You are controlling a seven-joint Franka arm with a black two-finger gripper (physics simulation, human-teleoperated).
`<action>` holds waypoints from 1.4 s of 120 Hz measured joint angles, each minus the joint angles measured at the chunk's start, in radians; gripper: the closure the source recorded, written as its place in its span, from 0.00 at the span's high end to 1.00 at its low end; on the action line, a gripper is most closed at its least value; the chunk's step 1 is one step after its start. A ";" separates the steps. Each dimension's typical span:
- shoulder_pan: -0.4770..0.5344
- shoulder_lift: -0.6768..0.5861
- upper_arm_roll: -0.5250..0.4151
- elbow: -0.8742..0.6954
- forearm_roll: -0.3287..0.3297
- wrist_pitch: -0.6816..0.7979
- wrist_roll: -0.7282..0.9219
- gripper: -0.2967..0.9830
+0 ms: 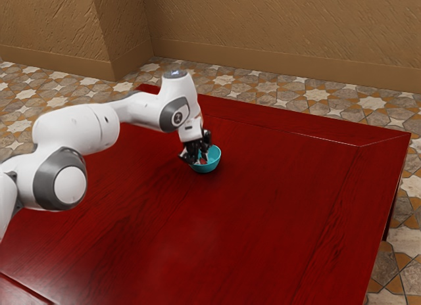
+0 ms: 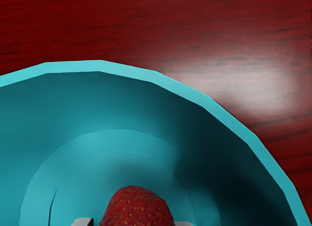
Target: Take strawberry from the bowl
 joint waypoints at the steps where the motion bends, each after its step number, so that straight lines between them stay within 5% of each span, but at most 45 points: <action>1: 0.000 0.001 0.000 0.000 0.000 0.000 0.000 0.46; 24: 0.001 -0.020 0.002 -0.003 0.000 -0.004 0.003 0.35; 61: -0.058 -0.258 -0.001 -0.099 0.000 -0.031 -0.005 0.25; 92: -0.179 -0.159 -0.009 -0.091 -0.001 -0.025 -0.028 0.23; 108: -0.186 -0.087 -0.009 -0.098 -0.006 -0.004 -0.040 0.26; 133: -0.191 -0.086 -0.002 -0.116 -0.005 0.004 -0.062 0.57; 143: -0.179 -0.214 0.015 -0.236 -0.004 0.003 -0.088 0.63; 168: -0.131 -0.794 0.047 -0.610 -0.009 -0.110 -0.260 0.72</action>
